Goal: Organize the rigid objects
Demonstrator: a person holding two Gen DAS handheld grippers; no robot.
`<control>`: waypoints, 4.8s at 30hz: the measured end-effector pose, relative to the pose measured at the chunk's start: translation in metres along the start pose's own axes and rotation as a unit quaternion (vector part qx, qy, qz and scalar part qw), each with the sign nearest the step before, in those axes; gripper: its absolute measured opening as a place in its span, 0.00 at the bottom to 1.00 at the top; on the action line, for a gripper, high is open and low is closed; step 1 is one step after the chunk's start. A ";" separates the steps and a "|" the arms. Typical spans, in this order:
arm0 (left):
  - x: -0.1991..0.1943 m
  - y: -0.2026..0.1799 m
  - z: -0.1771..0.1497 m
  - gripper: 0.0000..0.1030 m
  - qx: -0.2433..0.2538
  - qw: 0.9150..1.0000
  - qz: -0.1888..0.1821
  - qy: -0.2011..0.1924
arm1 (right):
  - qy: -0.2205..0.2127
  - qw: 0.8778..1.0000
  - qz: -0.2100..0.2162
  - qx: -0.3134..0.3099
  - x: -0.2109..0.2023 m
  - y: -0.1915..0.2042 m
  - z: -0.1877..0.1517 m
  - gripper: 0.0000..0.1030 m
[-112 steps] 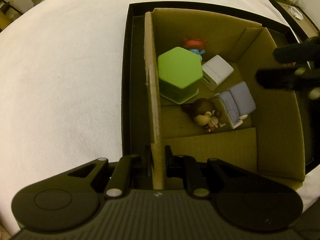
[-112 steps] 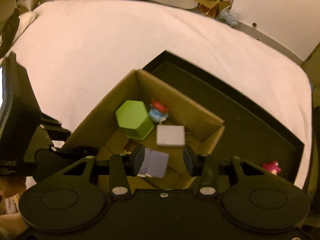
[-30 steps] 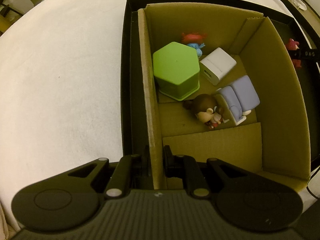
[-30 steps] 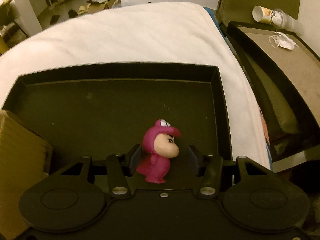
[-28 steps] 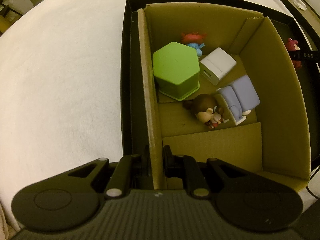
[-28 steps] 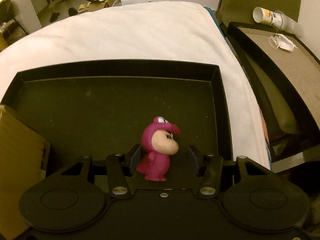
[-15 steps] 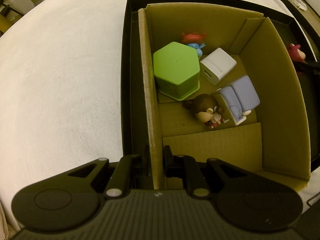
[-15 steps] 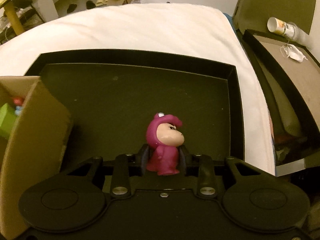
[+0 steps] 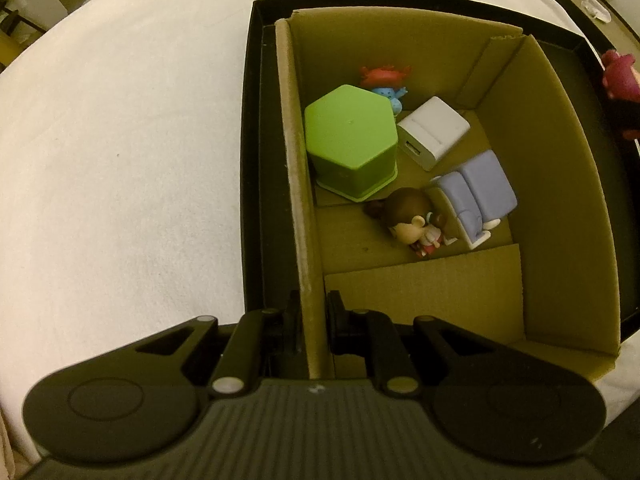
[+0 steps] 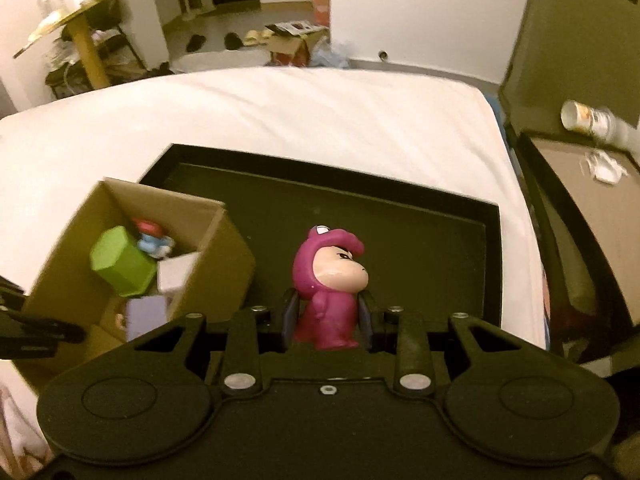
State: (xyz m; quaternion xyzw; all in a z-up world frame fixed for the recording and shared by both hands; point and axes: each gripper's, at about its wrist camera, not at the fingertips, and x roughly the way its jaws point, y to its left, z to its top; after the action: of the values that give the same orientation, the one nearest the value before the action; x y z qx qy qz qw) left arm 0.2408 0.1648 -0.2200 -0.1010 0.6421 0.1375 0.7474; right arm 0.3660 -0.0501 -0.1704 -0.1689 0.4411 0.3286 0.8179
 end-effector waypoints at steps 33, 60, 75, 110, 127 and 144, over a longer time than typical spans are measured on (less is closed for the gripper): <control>-0.002 0.010 -0.002 0.11 -0.010 1.000 -0.013 -0.005 | 0.028 0.992 0.118 -0.026 -0.026 0.090 0.024 0.30; 0.000 0.020 -0.007 0.12 -0.018 0.999 -0.030 -0.012 | 0.153 0.981 0.108 -0.044 0.020 0.125 0.005 0.31; 0.000 0.019 -0.007 0.12 -0.015 0.999 -0.028 -0.012 | 0.152 0.981 0.088 -0.087 0.028 0.136 0.001 0.32; -0.140 -0.001 -0.031 0.20 -0.008 0.993 -0.045 -0.109 | 0.015 0.995 0.092 0.034 -0.102 0.048 0.006 0.83; -0.223 -0.004 -0.095 0.91 0.000 0.977 -0.055 -0.208 | -0.062 0.992 0.073 0.076 -0.183 0.021 -0.029 1.00; -0.284 -0.021 -0.168 1.00 0.030 0.950 -0.045 -0.307 | -0.131 0.987 0.064 0.072 -0.257 0.031 -0.065 1.00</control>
State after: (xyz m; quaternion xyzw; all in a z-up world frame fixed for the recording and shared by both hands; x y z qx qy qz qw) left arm 0.0521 0.0688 0.0340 -0.0605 0.3801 0.1088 0.9165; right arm 0.2031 -0.1643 0.0081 -0.0364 0.3622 0.3670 0.8560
